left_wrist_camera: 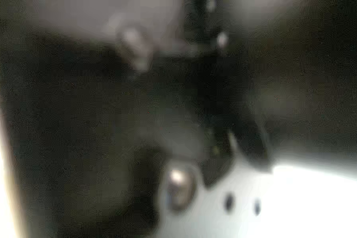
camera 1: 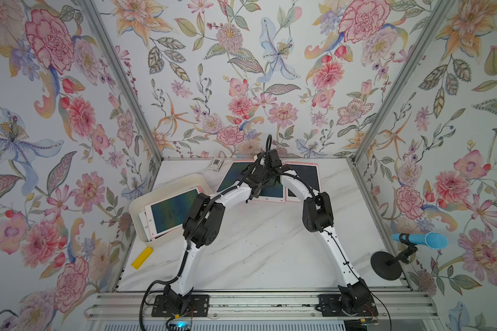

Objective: Take out the writing tablet from the storage box
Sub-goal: Place the writing tablet at the center of the board.

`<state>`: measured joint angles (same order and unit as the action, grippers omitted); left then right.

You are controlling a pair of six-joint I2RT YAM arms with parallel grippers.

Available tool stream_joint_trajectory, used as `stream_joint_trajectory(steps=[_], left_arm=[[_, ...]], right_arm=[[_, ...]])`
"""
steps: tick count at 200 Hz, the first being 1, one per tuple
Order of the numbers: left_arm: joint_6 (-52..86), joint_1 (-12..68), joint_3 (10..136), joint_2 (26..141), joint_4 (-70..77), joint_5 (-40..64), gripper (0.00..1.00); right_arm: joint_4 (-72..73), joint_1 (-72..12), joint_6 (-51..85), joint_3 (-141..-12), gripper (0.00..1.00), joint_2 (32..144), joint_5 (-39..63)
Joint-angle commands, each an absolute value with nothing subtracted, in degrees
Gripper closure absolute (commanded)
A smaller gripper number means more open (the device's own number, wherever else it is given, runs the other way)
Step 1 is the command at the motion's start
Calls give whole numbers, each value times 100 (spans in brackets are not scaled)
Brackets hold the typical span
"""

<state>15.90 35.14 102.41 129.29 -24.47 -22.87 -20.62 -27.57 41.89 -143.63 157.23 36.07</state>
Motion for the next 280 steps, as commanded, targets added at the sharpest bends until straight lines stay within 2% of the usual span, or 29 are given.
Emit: stream_joint_trajectory(steps=[1, 35, 84, 136, 165, 185, 223, 280], left_arm=[[1634, 3378, 10379, 13230, -2837, -2593, 72], [1701, 3251, 10467, 13376, -2846, -2500, 79], [1710, 3150, 10696, 13586, -2878, -2441, 80], [2118, 2623, 10473, 13282, -2612, -2275, 74], [2025, 2314, 10462, 13245, -2421, -1244, 73], [1924, 2319, 10268, 13138, -2202, -681, 67], [1806, 2319, 10126, 13193, -2125, -641, 62], [1642, 2318, 10209, 13379, -2018, -429, 60]], right_arm=[[-1349, -2717, 4420, -13957, 26, 15193, 3949], [-1004, -2671, 4482, -13613, 20, 15012, 4015], [-627, -2623, 4531, -13248, 19, 14834, 4095], [-1074, -2651, 4297, -13592, 17, 14954, 3869], [-1943, -2790, 3826, -14311, 9, 15143, 3296], [-2317, -2830, 3726, -14764, 9, 15383, 3112], [-2399, -2935, 3408, -14687, 9, 15367, 2720], [-2435, -2911, 2895, -13993, 9, 14753, 2186]])
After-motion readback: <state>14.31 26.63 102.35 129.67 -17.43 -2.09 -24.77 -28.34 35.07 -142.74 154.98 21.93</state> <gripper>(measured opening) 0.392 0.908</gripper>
